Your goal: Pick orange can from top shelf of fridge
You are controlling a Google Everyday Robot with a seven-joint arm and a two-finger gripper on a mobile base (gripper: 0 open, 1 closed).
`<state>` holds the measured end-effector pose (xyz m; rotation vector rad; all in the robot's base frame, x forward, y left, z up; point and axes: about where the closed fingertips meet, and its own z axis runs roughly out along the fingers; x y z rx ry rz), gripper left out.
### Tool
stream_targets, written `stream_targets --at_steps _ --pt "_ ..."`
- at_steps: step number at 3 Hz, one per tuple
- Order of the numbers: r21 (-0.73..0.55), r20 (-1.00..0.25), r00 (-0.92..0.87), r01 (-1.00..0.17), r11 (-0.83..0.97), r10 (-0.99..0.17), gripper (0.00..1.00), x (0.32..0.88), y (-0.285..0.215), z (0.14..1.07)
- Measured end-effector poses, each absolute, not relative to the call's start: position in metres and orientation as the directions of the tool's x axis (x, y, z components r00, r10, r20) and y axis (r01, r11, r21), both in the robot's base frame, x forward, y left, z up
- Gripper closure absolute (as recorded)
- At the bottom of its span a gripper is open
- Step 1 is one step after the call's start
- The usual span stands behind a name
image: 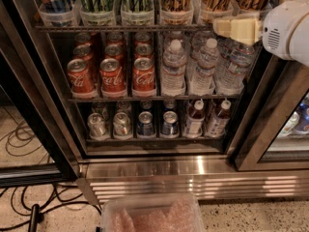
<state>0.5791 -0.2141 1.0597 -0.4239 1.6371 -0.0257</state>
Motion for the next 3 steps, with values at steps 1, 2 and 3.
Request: stream_targets --at_steps 1,2,3 --pt "-0.249 -0.963 -0.049 -0.232 0.940 -0.267 0.36 0.5777 -0.2158 1.0603" --pt "-0.237 -0.966 -0.051 -0.223 0.946 -0.254 0.39 0.5762 -0.2158 1.0609" --pt "-0.237 -0.966 -0.051 -0.223 0.946 -0.254 0.33 0.5763 -0.2158 1.0609"
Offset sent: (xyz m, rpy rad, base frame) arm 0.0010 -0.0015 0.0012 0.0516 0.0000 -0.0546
